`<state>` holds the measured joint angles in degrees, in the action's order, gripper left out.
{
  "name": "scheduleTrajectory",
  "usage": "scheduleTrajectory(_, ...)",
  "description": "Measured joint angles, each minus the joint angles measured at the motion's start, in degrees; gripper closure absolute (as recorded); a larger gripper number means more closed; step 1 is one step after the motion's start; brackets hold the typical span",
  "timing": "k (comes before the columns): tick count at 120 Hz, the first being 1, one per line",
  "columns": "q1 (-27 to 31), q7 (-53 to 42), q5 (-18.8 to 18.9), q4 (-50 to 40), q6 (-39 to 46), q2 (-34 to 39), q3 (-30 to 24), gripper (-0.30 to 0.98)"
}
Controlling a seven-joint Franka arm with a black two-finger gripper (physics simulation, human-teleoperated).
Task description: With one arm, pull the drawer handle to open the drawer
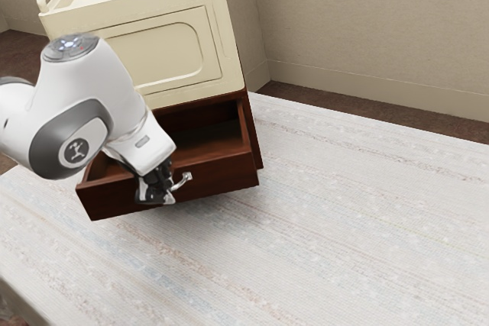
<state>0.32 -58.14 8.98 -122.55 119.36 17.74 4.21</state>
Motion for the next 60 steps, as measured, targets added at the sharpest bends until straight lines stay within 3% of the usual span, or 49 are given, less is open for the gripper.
scheduleTrajectory(60, 2.28, 0.86, -1.77, 0.34, 0.25, 0.24, -2.24, 0.78)
